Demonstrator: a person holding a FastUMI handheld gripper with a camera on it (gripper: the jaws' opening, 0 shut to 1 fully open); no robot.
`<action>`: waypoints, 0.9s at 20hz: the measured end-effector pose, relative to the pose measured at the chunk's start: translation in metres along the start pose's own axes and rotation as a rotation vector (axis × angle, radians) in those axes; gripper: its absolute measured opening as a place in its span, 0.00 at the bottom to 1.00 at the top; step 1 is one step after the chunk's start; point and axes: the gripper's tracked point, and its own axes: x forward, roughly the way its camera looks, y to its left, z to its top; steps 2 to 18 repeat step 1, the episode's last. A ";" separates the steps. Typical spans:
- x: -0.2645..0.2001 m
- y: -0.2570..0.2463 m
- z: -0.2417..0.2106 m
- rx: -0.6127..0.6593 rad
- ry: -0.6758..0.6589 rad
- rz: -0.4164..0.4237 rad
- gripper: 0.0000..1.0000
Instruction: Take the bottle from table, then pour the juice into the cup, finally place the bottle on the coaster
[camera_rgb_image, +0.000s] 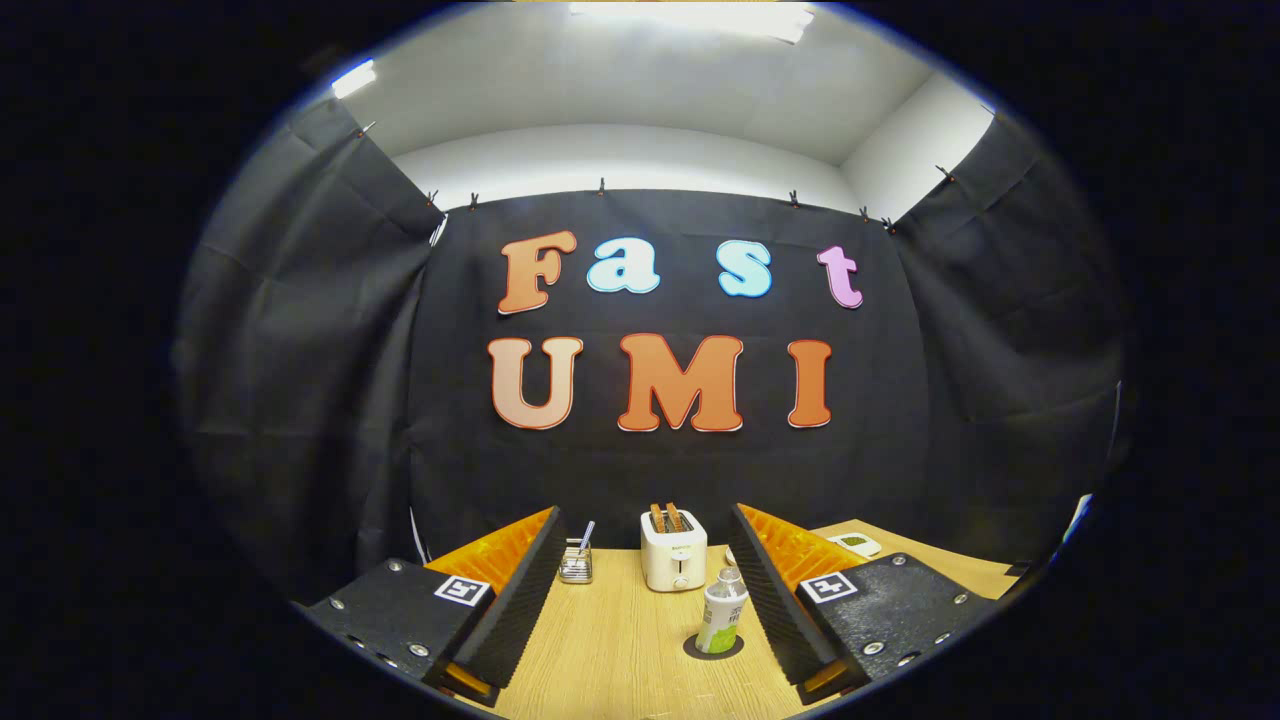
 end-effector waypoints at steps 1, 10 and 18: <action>0.000 0.000 0.001 0.013 -0.002 0.003 0.97; 0.000 0.000 0.001 0.013 -0.002 0.003 0.97; 0.000 0.000 0.001 0.013 -0.002 0.003 0.97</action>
